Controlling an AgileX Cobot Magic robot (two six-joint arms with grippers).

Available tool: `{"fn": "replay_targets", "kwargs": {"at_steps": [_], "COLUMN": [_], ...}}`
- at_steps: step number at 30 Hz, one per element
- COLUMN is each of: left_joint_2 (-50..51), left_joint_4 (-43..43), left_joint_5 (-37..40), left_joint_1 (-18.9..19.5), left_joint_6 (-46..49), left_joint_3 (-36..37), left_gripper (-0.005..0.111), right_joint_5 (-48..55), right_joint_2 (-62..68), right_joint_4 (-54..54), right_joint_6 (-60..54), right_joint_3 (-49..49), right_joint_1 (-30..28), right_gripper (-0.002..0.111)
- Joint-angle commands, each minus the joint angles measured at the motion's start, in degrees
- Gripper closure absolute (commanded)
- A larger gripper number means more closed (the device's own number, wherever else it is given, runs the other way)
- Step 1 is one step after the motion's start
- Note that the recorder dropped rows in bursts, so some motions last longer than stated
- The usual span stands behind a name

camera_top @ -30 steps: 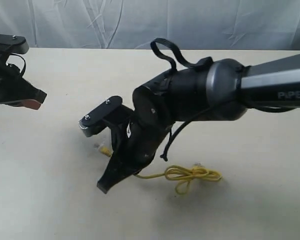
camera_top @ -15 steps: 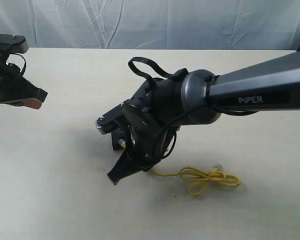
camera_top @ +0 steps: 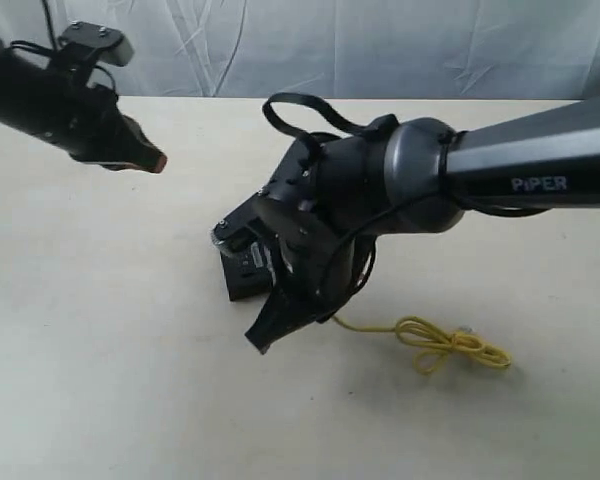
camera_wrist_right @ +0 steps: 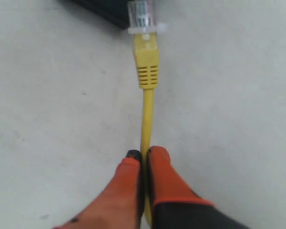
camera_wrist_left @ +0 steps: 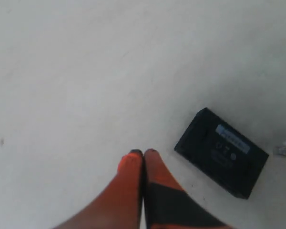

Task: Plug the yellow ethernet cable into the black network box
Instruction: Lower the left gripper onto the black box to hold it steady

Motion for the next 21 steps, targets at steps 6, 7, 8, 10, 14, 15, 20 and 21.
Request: {"fn": "replay_targets", "kwargs": {"at_steps": [6,7,8,10,14,15,20,21], "left_joint_2": [13.41,14.41,15.78,17.32,20.30,20.81,22.75,23.02], "left_joint_4": [2.33,2.61,2.70,2.70,2.70,2.70,2.59,2.98], "left_joint_5": [2.94,3.30,4.21,4.98,7.29,7.71,9.16,9.28], "left_joint_1": [-6.38,-6.38,-6.38,-6.38,-6.38,-6.38,-6.38,-6.38], "left_joint_6": [-1.47,-2.22,-2.49,-2.49,-2.49,-2.49,-2.39,-2.39], "left_joint_3": [-14.75,-15.13,-15.67,-15.76,-15.76,-15.76,-15.76,-15.76], "left_gripper": [0.107,0.107,0.107,0.107,0.107,0.107,0.107,0.107], "right_joint_5": [4.58,4.05,3.29,1.15,-2.77,-3.23,-4.08,-4.27], "right_joint_2": [-5.66,-6.16,-6.62,-7.38,-8.03,-8.03,-8.03,-8.03], "right_joint_4": [1.03,1.16,1.16,1.30,1.83,2.20,2.75,2.92], "right_joint_6": [-5.91,-5.89,-5.89,-5.89,-5.89,-5.89,-5.89,-5.89], "right_joint_3": [2.99,3.97,5.68,8.02,12.34,12.88,13.40,13.40], "right_joint_1": [-6.16,-6.50,-6.89,-7.28,-7.28,-7.28,-7.28,-7.28], "right_gripper": [0.109,0.109,0.109,0.109,0.109,0.109,0.109,0.109]}}
